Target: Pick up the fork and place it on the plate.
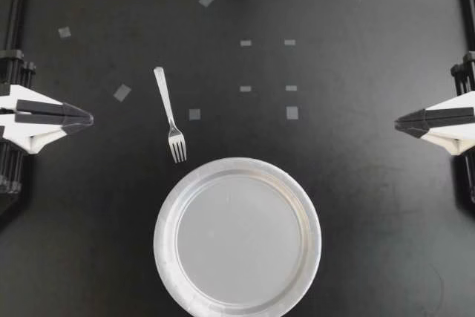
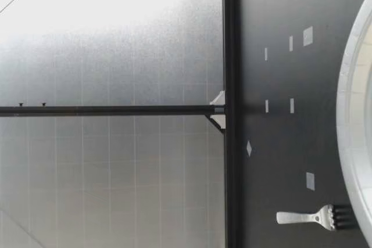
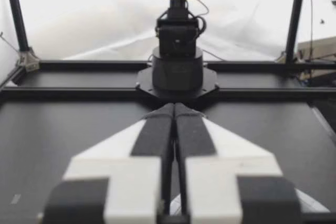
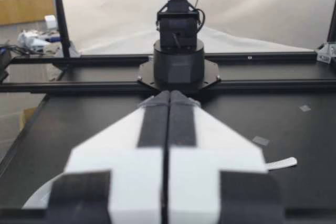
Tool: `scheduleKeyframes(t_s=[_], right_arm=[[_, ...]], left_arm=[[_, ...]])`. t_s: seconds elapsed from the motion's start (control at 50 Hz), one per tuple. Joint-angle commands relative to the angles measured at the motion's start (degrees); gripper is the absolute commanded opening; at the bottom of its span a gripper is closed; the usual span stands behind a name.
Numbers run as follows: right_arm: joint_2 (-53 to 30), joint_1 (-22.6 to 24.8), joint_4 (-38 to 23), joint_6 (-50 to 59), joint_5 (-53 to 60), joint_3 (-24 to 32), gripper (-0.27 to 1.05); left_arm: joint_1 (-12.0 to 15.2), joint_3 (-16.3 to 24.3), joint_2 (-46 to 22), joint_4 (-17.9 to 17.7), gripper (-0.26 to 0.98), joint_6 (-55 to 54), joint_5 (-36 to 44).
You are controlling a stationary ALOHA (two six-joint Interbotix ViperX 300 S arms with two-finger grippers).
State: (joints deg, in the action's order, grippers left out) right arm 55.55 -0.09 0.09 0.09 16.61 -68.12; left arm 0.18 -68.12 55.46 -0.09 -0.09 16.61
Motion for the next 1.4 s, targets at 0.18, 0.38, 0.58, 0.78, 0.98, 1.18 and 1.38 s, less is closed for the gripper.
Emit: scheduleKeyframes(t_s=[0.18, 0.38, 0.58, 0.78, 0.98, 1.18, 1.38], right_arm=[[1.1, -0.3, -0.1, -0.2, 0.7, -1.8, -0.15], [1.4, -0.3, 0.1, 0.6, 0.7, -2.4, -0.14], [1.6, -0.3, 0.0, 0.6, 0.8, -2.4, -0.14], [1.8, -0.3, 0.1, 0.6, 0.9, -2.6, -0.14], [1.9, -0.3, 0.1, 0.6, 0.8, -3.1, -0.14], [2.0, -0.3, 0.2, 0.8, 0.8, -3.9, -0.14], [2.2, -0.3, 1.0, 0.8, 0.8, -4.2, -0.14]], left_arm=[[1.2, -2.5, 3.7, -2.5, -0.05, -0.9, 1.1], [1.2, 2.8, 4.3, -13.7, -0.05, -1.2, -5.5], [1.2, 14.0, 0.1, -18.1, -0.01, -1.8, -23.6], [2.4, 21.8, -5.3, -18.2, 0.02, -6.7, -26.7], [9.8, 27.4, -8.4, -18.2, 0.02, -12.9, -37.2], [20.1, 33.8, -15.0, -18.1, 0.02, -17.8, -53.4], [21.7, 41.8, -26.5, -17.4, 0.02, -21.8, -68.6]])
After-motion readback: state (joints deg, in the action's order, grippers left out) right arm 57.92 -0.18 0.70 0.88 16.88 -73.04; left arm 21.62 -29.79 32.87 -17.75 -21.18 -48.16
